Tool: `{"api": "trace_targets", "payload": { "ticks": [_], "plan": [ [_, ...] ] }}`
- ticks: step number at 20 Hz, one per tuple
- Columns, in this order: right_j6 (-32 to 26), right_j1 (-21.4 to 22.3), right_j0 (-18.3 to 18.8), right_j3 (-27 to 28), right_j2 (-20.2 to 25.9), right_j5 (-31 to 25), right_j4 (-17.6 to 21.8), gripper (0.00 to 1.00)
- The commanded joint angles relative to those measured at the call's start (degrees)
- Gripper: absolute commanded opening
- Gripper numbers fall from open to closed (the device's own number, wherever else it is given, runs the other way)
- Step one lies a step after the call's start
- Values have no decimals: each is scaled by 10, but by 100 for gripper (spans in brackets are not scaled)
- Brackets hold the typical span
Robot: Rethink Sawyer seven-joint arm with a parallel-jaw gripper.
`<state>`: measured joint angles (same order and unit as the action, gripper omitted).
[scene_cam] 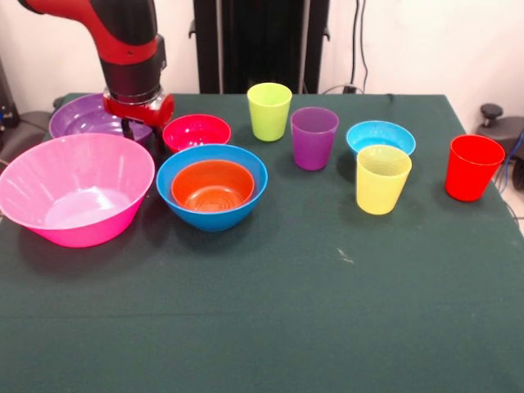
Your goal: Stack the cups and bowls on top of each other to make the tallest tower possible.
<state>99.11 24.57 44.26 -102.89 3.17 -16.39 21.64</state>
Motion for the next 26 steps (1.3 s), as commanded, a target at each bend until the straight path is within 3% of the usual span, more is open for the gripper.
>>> {"api": "trace_targets", "payload": {
  "ticks": [1,18,19,26],
  "plan": [
    [43,-47,-21,52,26,22,9,100],
    [44,-46,-18,49,27,20,6,100],
    [47,-45,-20,49,25,19,4,0],
    [47,-46,-23,52,21,19,4,0]
  ]
}}
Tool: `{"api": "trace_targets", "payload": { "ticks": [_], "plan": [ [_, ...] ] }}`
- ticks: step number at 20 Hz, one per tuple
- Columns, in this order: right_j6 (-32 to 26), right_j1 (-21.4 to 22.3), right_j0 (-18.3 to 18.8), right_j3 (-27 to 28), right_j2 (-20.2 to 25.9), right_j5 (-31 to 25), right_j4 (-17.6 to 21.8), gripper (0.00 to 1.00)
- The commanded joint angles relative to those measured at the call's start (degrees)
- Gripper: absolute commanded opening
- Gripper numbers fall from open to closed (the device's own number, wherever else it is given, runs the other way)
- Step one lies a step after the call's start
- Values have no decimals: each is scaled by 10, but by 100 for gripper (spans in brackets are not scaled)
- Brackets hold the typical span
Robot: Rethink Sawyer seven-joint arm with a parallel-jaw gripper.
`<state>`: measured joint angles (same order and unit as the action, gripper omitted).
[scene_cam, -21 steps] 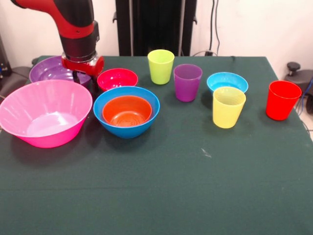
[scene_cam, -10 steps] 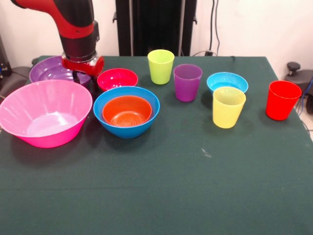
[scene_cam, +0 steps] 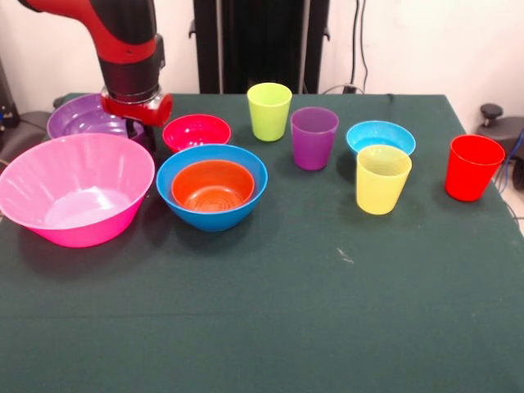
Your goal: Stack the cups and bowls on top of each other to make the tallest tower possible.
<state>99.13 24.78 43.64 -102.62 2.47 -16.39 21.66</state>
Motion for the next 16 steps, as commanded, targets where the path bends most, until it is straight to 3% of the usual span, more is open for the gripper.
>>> {"api": "trace_targets", "payload": {
  "ticks": [1,12,16],
  "plan": [
    [47,-48,-17,49,28,19,4,0],
    [39,-33,-13,35,36,23,8,0],
    [45,55,-14,-34,47,27,8,0]
  ]
}}
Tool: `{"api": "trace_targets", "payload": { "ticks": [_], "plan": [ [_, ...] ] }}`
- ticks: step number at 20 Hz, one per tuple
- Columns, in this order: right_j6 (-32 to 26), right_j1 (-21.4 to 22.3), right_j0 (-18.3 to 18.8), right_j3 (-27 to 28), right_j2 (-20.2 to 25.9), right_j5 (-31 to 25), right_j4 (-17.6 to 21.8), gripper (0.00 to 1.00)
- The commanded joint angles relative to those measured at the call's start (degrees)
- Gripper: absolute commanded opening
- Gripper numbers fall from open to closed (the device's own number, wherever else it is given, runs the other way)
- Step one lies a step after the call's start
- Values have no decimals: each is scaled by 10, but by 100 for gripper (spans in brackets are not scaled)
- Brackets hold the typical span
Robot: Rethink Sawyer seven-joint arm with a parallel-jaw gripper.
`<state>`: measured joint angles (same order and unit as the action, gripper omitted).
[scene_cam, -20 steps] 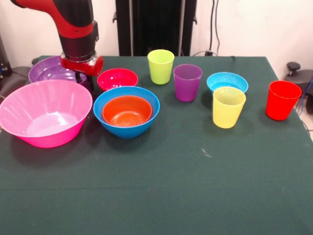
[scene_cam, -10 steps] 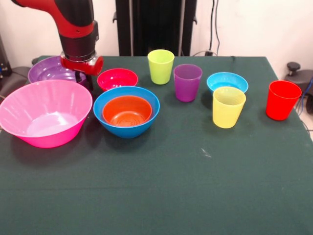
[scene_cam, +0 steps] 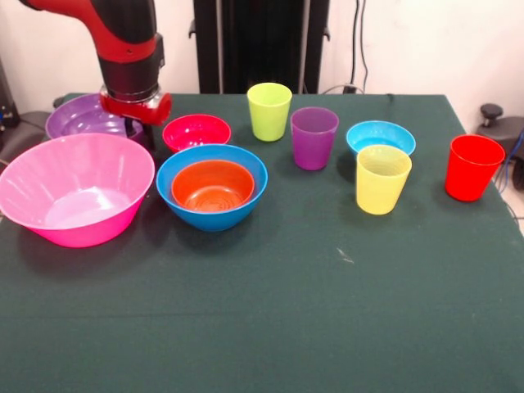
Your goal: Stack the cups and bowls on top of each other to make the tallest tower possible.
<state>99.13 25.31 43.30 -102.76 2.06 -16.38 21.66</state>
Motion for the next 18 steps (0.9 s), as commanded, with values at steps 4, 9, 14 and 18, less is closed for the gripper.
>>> {"api": "trace_targets", "payload": {
  "ticks": [4,9,14,18],
  "plan": [
    [43,145,-21,-91,50,-31,-16,0],
    [40,199,-38,-111,42,-87,-35,0],
    [48,215,-54,-118,38,-110,-48,0],
    [60,238,-78,-128,26,-133,-62,0]
  ]
}}
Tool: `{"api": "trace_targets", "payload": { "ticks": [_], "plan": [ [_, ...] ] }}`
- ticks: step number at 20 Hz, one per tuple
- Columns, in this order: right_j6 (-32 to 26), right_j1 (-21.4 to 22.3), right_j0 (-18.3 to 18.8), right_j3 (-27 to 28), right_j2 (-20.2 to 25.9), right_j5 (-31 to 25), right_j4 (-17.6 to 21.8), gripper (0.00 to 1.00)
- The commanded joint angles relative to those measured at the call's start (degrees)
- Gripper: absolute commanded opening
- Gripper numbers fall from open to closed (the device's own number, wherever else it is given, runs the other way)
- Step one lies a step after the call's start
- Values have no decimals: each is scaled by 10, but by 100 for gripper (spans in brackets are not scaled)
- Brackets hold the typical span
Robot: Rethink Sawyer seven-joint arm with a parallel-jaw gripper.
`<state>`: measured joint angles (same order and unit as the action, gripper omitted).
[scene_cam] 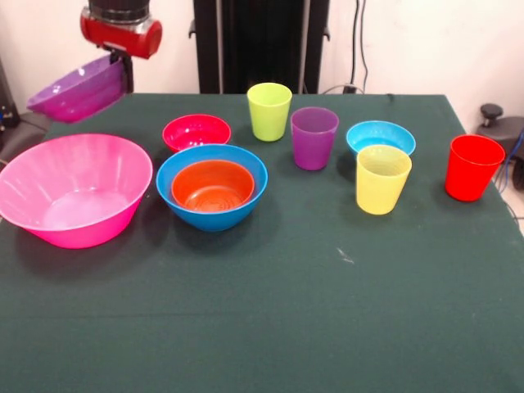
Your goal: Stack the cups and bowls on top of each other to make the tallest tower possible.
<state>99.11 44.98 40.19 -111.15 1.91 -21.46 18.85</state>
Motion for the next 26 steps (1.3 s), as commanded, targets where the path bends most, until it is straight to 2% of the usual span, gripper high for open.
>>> {"api": "trace_targets", "payload": {
  "ticks": [1,8,10,18,23,26],
  "plan": [
    [64,50,-55,-48,23,-90,-38,0],
    [94,69,-114,-54,5,-121,-71,0],
    [104,63,-132,-49,5,-126,-83,0],
    [138,40,-221,15,-15,-166,-116,0],
    [162,8,-259,34,-13,-144,-140,0],
    [161,-5,-263,38,-13,-130,-145,0]
  ]
}}
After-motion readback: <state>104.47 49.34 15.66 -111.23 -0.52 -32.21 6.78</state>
